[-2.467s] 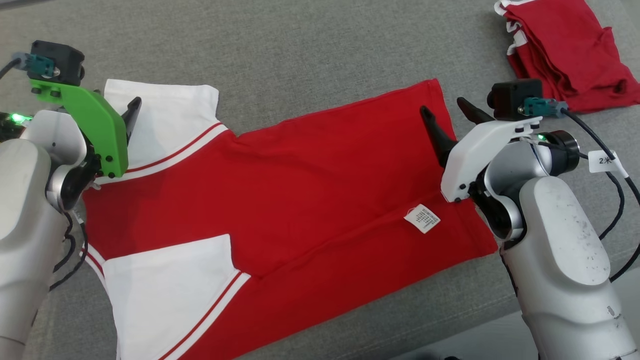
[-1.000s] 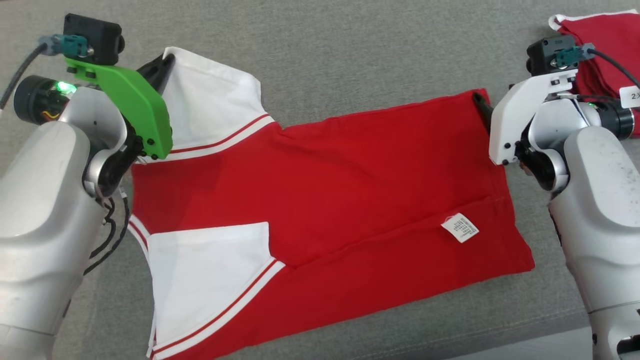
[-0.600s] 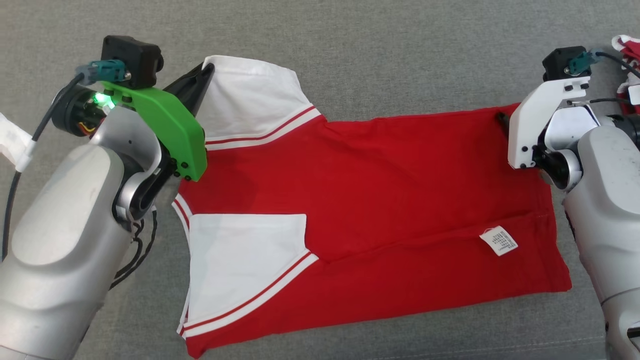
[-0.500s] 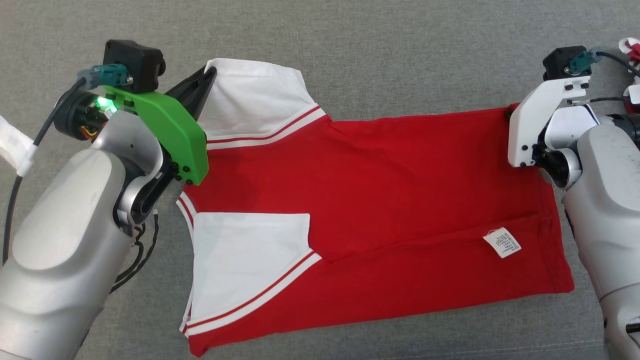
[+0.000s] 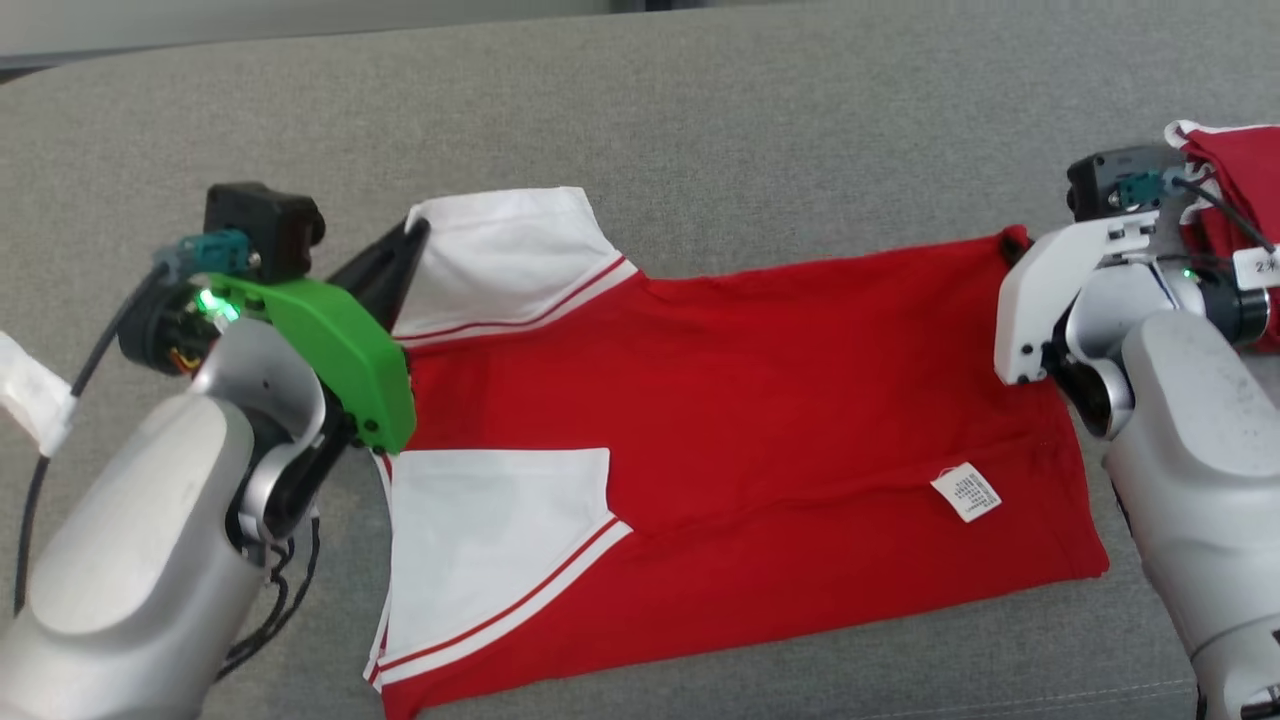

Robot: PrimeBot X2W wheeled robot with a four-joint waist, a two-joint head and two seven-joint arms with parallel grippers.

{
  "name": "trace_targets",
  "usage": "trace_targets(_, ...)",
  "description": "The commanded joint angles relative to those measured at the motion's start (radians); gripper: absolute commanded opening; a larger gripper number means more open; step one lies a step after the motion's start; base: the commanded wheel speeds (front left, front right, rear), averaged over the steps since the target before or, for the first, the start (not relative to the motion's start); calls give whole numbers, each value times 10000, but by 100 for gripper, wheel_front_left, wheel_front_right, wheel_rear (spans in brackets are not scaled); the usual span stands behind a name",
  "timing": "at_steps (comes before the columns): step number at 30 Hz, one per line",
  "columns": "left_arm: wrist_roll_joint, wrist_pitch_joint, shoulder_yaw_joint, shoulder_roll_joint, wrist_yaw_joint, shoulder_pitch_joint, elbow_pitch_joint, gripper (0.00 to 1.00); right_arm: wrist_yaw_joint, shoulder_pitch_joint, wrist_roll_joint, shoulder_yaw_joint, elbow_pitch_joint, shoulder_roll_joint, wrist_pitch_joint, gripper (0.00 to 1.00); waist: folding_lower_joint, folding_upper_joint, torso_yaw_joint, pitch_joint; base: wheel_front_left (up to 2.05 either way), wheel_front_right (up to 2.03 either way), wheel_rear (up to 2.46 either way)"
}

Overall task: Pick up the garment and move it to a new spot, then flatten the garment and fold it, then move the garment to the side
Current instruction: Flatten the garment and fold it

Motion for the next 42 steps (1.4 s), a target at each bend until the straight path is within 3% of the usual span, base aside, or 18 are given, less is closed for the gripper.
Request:
trace_targets(1, -21, -15, -23, 215, 59, 444, -271, 0, -20, 432, 131, 128, -193, -147, -121, 0, 0, 0, -72, -493, 0, 0, 0)
trace_targets(6, -135, 362, -121, 856, 313, 1552, -1530, 0, -20, 1318, 440, 576, -956, -600, 250, 0, 0, 0, -46, -938, 0, 0, 0)
trace_targets(15, -536, 1185, -209, 1853, 1111, 3433, -3584, 0, -20, 3001, 1151, 905, -3468, -1619, 2047, 0, 0, 0, 118, -1601, 0, 0, 0)
trace_targets(21, -681, 1171, -403, 1966, 1517, 4466, -4042, 0, -20, 4251, 1360, 469, -5010, -1927, 2775, 0, 0, 0, 200, -1685, 0, 0, 0)
trace_targets(32, -808, 862, -806, 1703, 1726, 5565, -3641, 0, -20, 5894, 1004, -157, -6249, -1511, 2993, 0, 0, 0, 209, -1740, 0, 0, 0)
trace_targets(33, -877, 916, -850, 1673, 1743, 5639, -3554, 0, -20, 5974, 979, -170, -6258, -1482, 2966, 9, 0, 0, 205, -1756, 0, 0, 0)
trace_targets(35, -916, 916, -918, 1623, 1714, 5682, -3465, 0, -20, 6123, 908, -234, -6278, -1397, 2870, 44, 0, 0, 193, -1804, 0, 0, 0)
trace_targets(36, -942, 792, -853, 1565, 1784, 5716, -3408, 12, -20, 6235, 877, -265, -6283, -1368, 2813, 90, 0, 0, 189, -1835, 0, 0, 0)
trace_targets(37, -947, 739, -844, 1546, 1800, 5778, -3369, 77, -20, 6328, 853, -301, -6296, -1346, 2763, 100, 0, 0, 182, -1862, 0, 0, 0)
trace_targets(38, -960, 686, -860, 1540, 1819, 5885, -3332, 97, -20, 6443, 871, -366, -6335, -1285, 2703, 100, 0, 0, 171, -1902, 0, 0, 0)
trace_targets(42, -1062, 460, -671, 1675, 2068, 6276, -3461, 100, -20, 7091, 821, -774, -6739, -1202, 2524, 100, 0, 0, 130, -2062, 0, 0, 0)
